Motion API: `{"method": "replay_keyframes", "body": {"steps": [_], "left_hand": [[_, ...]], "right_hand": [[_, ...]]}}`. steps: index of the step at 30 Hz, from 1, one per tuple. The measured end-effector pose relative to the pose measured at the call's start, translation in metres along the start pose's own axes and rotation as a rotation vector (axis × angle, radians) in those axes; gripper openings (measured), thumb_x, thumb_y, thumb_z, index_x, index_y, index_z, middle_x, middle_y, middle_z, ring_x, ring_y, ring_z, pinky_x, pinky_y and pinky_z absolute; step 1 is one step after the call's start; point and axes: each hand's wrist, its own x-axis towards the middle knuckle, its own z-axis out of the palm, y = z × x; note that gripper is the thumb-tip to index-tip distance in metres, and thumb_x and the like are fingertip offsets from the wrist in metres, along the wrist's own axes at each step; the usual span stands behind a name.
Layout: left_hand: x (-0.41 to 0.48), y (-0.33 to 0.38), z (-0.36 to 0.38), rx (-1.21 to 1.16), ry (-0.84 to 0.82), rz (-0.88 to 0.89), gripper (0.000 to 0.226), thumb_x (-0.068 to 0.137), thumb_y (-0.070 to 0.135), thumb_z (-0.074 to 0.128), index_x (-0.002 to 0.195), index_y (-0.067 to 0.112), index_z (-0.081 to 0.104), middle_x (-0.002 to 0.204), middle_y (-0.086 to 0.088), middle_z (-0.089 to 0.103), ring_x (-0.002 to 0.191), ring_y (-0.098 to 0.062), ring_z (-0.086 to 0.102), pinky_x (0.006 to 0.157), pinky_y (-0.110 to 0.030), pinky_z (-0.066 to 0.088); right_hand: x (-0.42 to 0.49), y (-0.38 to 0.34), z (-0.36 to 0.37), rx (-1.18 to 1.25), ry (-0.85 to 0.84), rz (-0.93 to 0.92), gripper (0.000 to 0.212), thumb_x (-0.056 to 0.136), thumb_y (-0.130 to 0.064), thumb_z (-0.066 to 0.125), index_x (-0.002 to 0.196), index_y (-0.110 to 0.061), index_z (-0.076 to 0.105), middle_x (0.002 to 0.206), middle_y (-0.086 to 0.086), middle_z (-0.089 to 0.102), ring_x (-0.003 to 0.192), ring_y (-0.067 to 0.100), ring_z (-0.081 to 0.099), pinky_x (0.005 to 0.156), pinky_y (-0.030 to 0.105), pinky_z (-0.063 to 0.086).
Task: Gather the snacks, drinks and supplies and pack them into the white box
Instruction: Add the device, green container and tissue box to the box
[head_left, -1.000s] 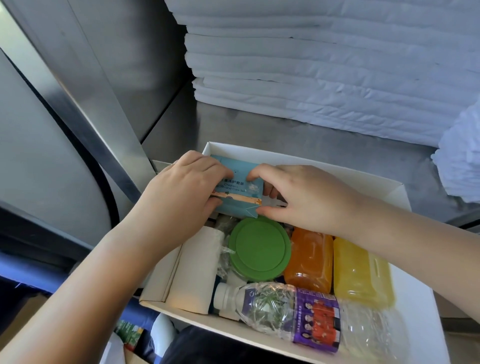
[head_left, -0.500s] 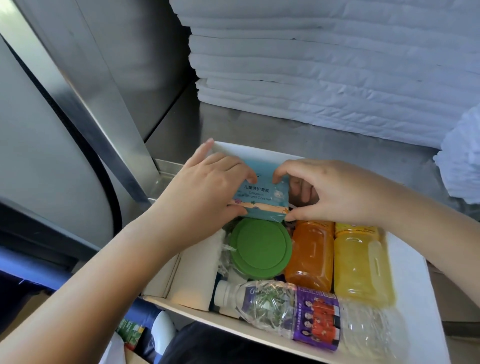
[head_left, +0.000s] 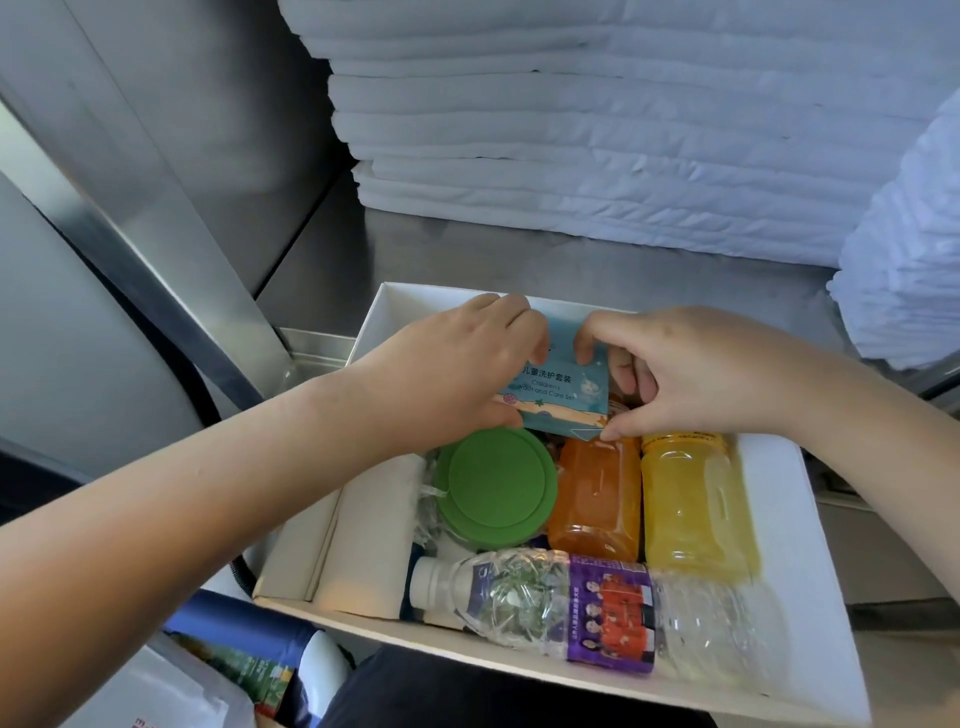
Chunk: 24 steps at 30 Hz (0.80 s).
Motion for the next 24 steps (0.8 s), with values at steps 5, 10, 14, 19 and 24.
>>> {"method": "replay_keyframes", "body": {"steps": [5, 10, 14, 19, 24], "left_hand": [[-0.004, -0.002, 0.0, 0.026, -0.009, 0.02, 0.047, 0.074, 0.033, 0.075, 0.108, 0.014, 0.049, 0.11, -0.003, 0.047, 0.102, -0.021, 0.047, 0.078, -0.037, 0.047], [-0.01, -0.007, 0.006, 0.06, -0.033, 0.0, 0.054, 0.076, 0.039, 0.071, 0.118, 0.015, 0.048, 0.115, -0.002, 0.046, 0.105, -0.019, 0.046, 0.082, -0.039, 0.047], [-0.014, -0.014, 0.002, 0.012, -0.045, -0.03, 0.059, 0.081, 0.056, 0.049, 0.129, 0.024, 0.045, 0.136, 0.002, 0.035, 0.119, -0.014, 0.039, 0.098, -0.032, 0.04], [-0.019, -0.023, -0.001, 0.156, -0.071, -0.043, 0.074, 0.084, 0.061, 0.033, 0.146, 0.021, 0.028, 0.15, 0.005, 0.028, 0.135, -0.014, 0.028, 0.111, -0.033, 0.023], [-0.023, -0.017, 0.005, 0.318, -0.074, -0.039, 0.071, 0.083, 0.055, 0.042, 0.137, 0.008, 0.046, 0.137, -0.009, 0.049, 0.125, -0.026, 0.046, 0.105, -0.039, 0.036]], "right_hand": [[0.001, -0.003, 0.0, -0.074, 0.041, -0.027, 0.053, 0.061, -0.056, 0.073, 0.097, -0.045, 0.036, 0.068, -0.014, 0.051, 0.062, 0.0, 0.051, 0.045, 0.021, 0.033], [0.007, -0.011, 0.012, -0.136, 0.053, -0.034, 0.055, 0.065, -0.056, 0.073, 0.098, -0.043, 0.031, 0.067, -0.014, 0.046, 0.057, -0.003, 0.042, 0.046, 0.023, 0.028], [0.01, -0.01, 0.015, -0.147, 0.033, -0.04, 0.055, 0.066, -0.055, 0.073, 0.098, -0.041, 0.03, 0.066, -0.014, 0.045, 0.057, -0.003, 0.043, 0.047, 0.021, 0.026], [0.007, -0.009, 0.02, -0.17, 0.143, -0.11, 0.075, 0.065, -0.052, 0.076, 0.126, -0.029, 0.039, 0.119, -0.014, 0.04, 0.109, 0.001, 0.037, 0.083, 0.018, 0.036], [0.008, -0.011, 0.02, -0.181, 0.095, -0.114, 0.086, 0.074, -0.046, 0.073, 0.145, -0.021, 0.031, 0.144, -0.007, 0.029, 0.129, 0.007, 0.022, 0.106, 0.029, 0.029]]}}
